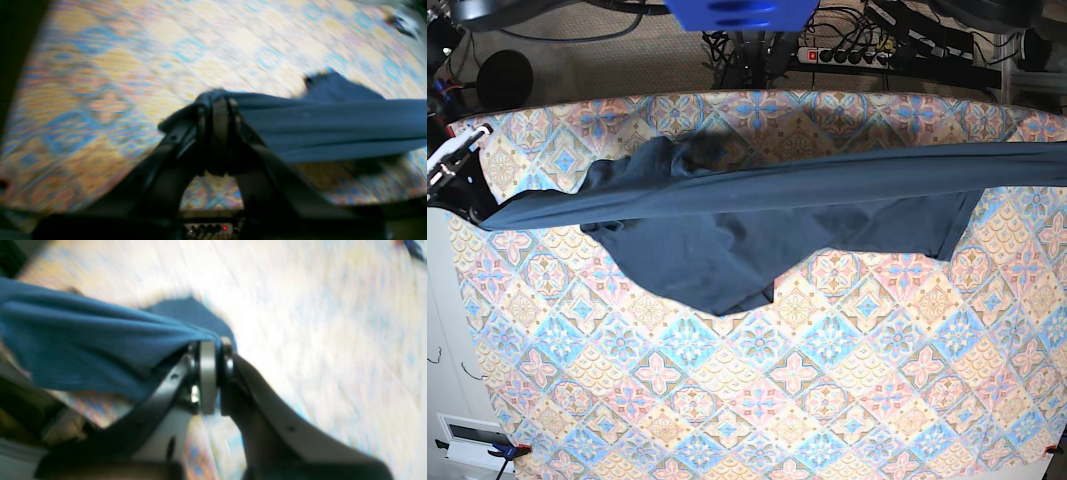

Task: Layout the t-shirt on the table in an organized manner, then fold the t-shirt properly
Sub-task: 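Lift the shirt with both grippers and lay it down flattened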

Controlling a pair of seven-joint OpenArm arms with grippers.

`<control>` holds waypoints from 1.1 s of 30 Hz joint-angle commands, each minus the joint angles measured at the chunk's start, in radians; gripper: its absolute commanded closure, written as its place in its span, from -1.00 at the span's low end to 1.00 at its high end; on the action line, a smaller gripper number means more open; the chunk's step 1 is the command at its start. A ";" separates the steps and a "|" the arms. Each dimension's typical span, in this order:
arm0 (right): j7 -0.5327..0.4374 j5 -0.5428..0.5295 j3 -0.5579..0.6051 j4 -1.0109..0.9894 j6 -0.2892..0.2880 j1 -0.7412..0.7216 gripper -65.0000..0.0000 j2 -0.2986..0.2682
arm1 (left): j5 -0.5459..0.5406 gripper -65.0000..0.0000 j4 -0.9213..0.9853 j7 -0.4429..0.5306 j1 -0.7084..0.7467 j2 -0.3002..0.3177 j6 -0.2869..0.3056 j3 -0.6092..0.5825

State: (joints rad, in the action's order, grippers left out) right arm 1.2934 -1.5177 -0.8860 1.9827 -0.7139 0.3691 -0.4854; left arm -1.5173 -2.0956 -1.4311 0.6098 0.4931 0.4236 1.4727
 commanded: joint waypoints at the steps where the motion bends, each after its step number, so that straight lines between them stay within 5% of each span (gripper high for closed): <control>1: -0.027 0.034 -0.023 0.004 0.016 -0.026 0.98 -0.026 | 0.034 1.00 -0.004 0.035 0.000 0.022 -0.004 0.011; 9: -0.034 0.034 0.023 -0.003 0.016 -0.239 0.98 -0.023 | 0.034 1.00 0.002 0.035 -0.158 0.040 -0.004 0.011; 12: -0.067 0.197 0.138 -0.007 0.016 -0.333 0.98 -0.023 | 0.034 1.00 0.004 0.035 -0.294 0.043 -0.004 0.004; 17: -0.111 0.408 0.387 -0.046 0.016 -0.540 0.98 0.004 | 0.034 1.00 0.010 0.052 -0.532 0.036 -0.004 -0.232; 25: -0.153 0.725 0.552 -0.286 0.016 -0.778 0.98 0.129 | 0.485 1.00 0.163 0.099 -0.876 -0.093 -0.004 -0.513; 33: -0.278 1.058 0.601 -0.504 0.016 -0.893 0.98 0.228 | 0.789 1.00 0.401 0.267 -1.031 -0.164 -0.006 -0.623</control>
State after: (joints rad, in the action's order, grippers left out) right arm 1.0412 -0.4442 -0.2775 1.4647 -0.7097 -0.4866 -0.2321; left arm -0.6945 -1.6783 -1.2053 -0.3889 0.3138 0.4145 0.8574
